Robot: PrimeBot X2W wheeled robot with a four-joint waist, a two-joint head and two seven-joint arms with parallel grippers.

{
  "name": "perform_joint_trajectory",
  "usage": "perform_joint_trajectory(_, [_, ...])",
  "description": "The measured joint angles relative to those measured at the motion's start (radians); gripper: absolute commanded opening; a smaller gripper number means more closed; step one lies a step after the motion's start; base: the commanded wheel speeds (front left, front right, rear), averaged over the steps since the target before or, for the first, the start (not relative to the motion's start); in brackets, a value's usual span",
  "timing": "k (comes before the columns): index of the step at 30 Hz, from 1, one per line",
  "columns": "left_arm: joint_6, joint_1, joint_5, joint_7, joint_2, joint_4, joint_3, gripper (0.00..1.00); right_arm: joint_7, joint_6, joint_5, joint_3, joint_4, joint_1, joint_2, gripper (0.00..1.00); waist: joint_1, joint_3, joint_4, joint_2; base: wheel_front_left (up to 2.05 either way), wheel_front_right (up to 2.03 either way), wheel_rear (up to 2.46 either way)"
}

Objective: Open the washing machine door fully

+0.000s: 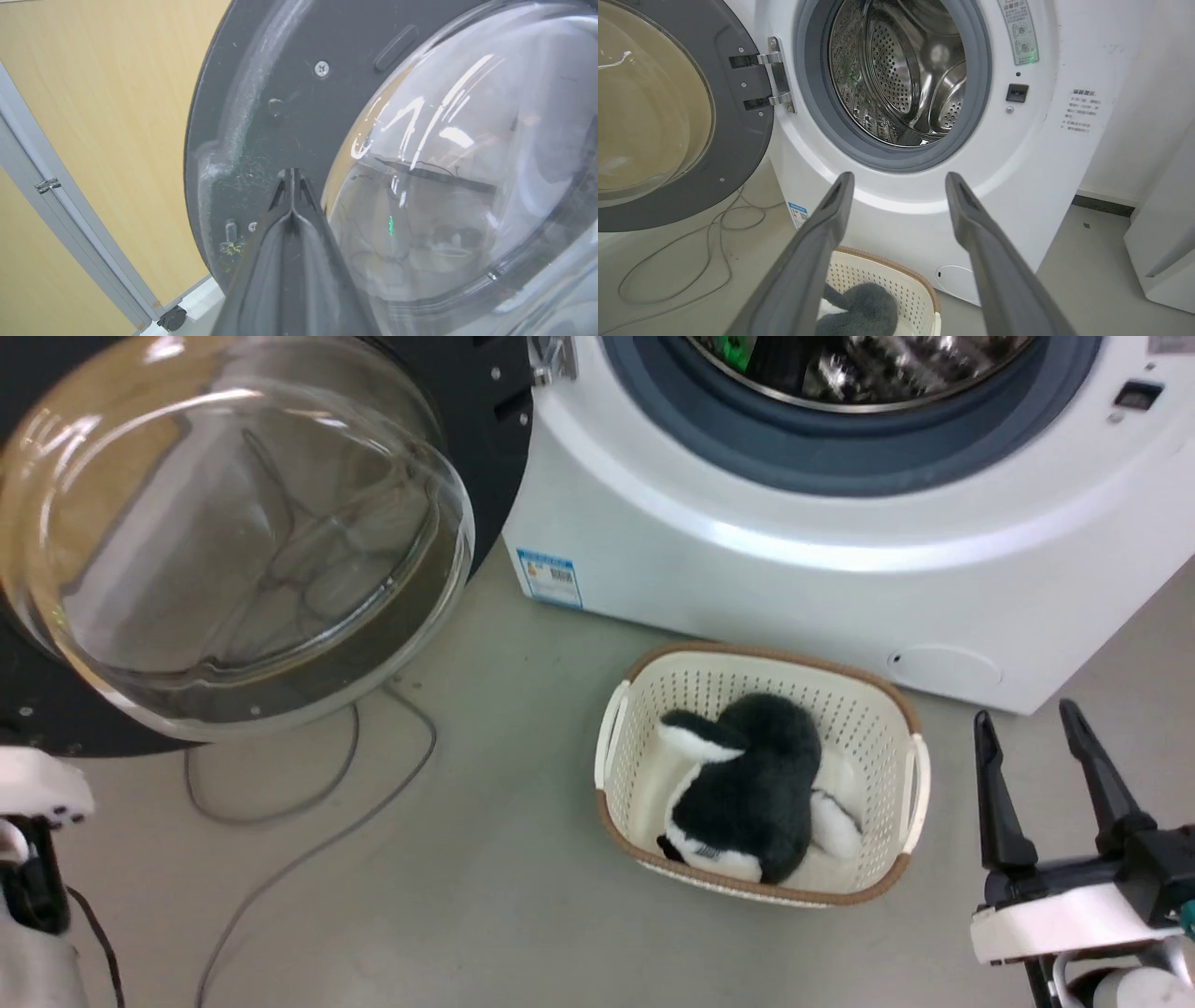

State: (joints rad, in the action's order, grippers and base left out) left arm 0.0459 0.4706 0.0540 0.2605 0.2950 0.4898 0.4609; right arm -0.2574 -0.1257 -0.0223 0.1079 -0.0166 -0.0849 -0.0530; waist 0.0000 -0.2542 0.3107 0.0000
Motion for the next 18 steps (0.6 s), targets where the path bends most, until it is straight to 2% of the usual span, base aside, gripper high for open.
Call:
perform_joint_trajectory(9, [0.034,-0.100,-0.015,0.000,-0.054,-0.154,-0.045,0.00,0.000,0.000,0.040,-0.001,-0.008,0.030,0.000,1.00,-0.0001,0.085,-0.004,0.0000,0.00,0.00,0.00])
perform_joint_trajectory(18, [0.063,-0.244,-0.024,0.000,-0.167,-0.341,-0.157,0.00,0.000,0.000,0.058,0.004,-0.014,0.070,0.000,1.00,-0.0002,0.151,-0.021,0.0000,0.00,0.00,0.00])
